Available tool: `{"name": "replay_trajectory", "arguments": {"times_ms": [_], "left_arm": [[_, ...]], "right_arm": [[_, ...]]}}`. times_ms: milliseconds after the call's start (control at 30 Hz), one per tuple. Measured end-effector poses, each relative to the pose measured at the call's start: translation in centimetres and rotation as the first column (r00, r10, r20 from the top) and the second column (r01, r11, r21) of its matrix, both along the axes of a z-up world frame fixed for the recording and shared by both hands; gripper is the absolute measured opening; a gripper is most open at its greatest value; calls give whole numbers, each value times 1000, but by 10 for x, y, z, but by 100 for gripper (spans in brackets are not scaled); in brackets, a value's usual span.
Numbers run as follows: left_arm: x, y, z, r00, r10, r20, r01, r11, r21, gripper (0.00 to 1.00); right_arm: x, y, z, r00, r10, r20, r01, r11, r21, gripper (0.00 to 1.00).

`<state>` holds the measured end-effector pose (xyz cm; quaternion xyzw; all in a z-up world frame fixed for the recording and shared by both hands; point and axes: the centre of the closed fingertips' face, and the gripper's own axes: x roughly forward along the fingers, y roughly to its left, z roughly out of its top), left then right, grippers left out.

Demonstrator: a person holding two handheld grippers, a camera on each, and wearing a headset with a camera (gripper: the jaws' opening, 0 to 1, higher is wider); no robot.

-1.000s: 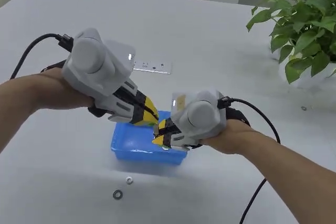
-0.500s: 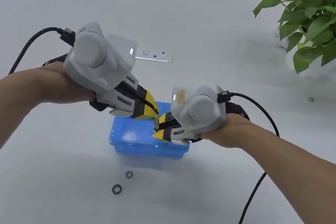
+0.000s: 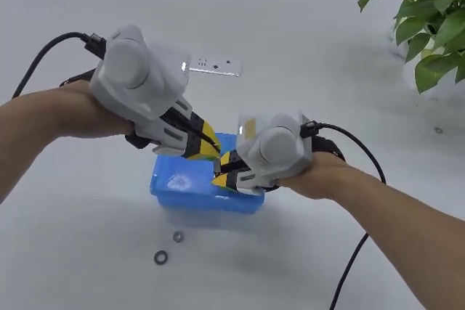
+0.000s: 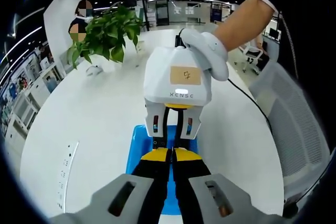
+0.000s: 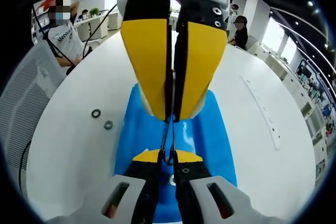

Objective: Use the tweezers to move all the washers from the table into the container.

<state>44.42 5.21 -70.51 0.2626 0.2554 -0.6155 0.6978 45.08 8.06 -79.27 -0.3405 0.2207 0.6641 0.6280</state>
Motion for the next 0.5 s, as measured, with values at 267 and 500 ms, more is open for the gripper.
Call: {"name": "replay_trajectory", "arguments": {"times_ms": [267, 500], "left_arm": [[5, 0, -4, 1000, 10, -1, -10, 1000, -4, 5], [5, -1, -4, 1000, 8, 2, -8, 1000, -6, 5]], "right_arm": [[5, 1, -5, 1000, -4, 11, 4, 1000, -2, 10], [6, 2, -4, 1000, -2, 12, 2, 1000, -2, 10]]}}
